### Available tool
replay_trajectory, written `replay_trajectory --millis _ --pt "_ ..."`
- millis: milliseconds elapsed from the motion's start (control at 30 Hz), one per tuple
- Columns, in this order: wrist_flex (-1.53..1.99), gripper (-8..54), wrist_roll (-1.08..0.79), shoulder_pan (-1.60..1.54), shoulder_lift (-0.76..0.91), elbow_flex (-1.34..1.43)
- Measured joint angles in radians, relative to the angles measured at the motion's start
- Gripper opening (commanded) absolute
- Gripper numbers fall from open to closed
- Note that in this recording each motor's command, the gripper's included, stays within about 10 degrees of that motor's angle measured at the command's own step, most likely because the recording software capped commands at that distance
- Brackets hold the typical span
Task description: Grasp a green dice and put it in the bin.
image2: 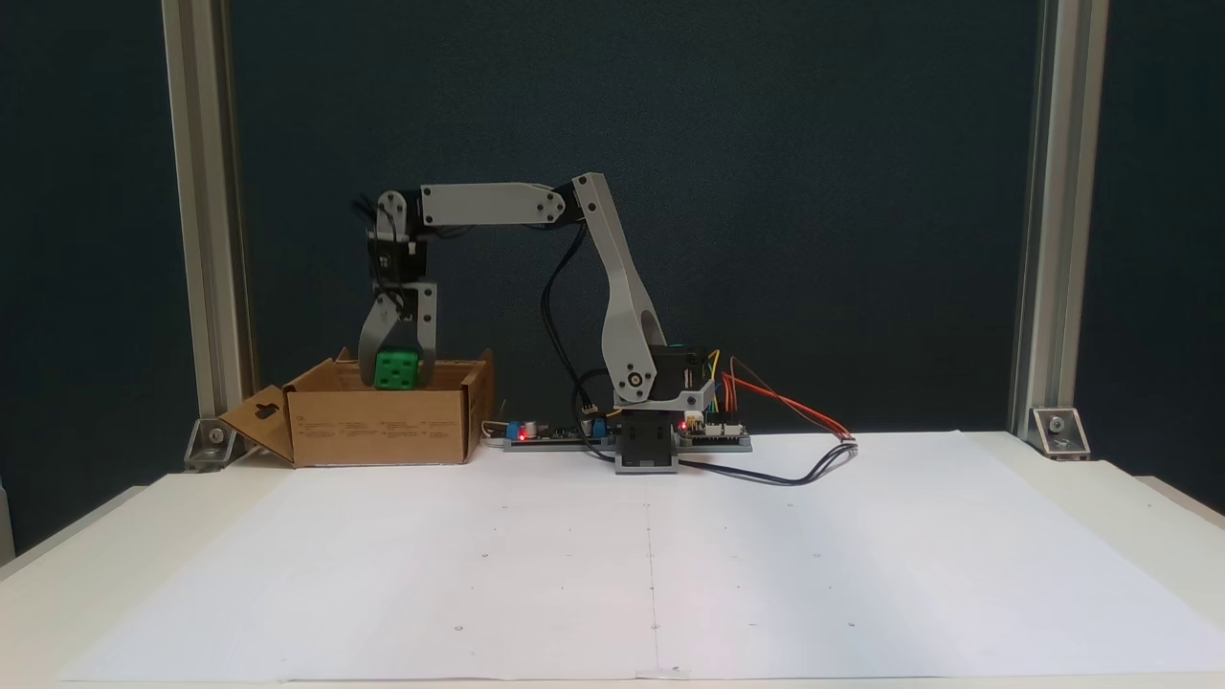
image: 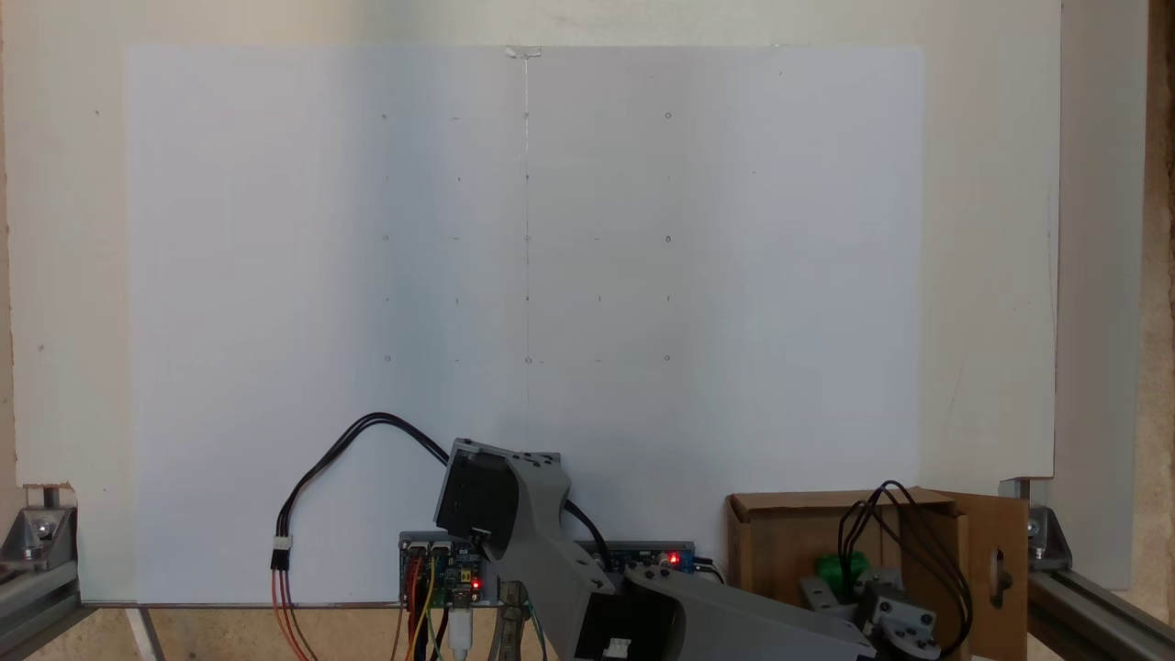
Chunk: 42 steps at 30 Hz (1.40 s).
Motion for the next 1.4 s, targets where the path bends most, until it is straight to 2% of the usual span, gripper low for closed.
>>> replay_trajectory --millis 100,133,367,467,633,767,900,1400 --pt "-0.008 39.5 -0.002 0.017 0.000 0.017" --pt "-0.009 41.0 0.000 0.020 0.002 0.020" --pt "-0.091 41.0 -0.002 0.020 0.018 0.043" --pt "-0.100 41.0 0.029 -0.031 0.107 0.041" --pt "-0.097 41.0 0.216 -0.207 0.305 -0.032" --pt "-0.095 41.0 0.373 -0.460 0.439 -0.054" --pt "-0.095 43.8 0.436 -0.749 0.508 -0.054" --pt "-0.098 44.6 0.492 -1.827 0.538 -0.049"
